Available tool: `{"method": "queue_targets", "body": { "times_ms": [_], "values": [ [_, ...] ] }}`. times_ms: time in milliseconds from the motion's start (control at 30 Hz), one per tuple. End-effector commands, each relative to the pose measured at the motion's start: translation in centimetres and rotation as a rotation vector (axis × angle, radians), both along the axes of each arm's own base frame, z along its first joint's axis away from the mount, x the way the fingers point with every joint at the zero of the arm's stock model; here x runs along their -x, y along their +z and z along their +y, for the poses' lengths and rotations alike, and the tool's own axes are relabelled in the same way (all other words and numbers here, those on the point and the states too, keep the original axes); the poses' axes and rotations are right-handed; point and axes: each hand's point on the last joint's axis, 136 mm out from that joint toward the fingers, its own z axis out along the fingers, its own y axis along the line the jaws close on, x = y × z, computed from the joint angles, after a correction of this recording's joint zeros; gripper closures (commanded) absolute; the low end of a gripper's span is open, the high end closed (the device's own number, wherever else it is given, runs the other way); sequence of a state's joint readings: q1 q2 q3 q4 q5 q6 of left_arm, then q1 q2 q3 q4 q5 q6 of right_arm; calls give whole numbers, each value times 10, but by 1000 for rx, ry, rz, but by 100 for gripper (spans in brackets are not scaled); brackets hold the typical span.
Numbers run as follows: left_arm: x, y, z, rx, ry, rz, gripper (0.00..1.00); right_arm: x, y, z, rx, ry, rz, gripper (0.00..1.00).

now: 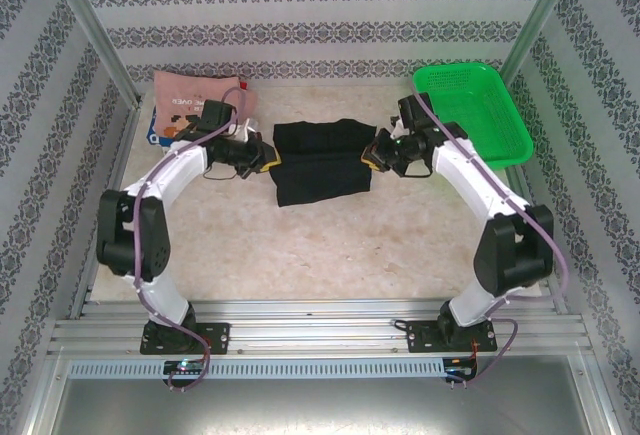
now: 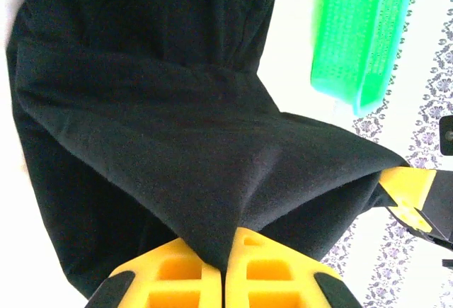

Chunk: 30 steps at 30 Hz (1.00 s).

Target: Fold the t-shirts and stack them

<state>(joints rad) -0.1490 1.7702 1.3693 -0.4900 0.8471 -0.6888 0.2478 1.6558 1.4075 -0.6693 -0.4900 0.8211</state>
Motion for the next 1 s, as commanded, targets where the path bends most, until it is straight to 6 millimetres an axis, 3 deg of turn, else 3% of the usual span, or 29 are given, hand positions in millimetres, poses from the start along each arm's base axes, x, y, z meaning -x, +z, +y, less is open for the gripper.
{"method": "queue_targets", "body": {
  "times_ms": [0,333,567,967],
  "values": [
    [-19,-2,2,31,-5,20,98,-14,-3,-1,8,21,19,100],
    [-75,-11,12,32,8,6,99,-61,-31,-11,22,-9,68,100],
    [-102,-33,23,25,35,21,99,-94,-47,-22,22,-36,84,100],
    [-152,-62,23,37,59,22,98,-147,-67,-32,27,-61,97,100]
  ]
}}
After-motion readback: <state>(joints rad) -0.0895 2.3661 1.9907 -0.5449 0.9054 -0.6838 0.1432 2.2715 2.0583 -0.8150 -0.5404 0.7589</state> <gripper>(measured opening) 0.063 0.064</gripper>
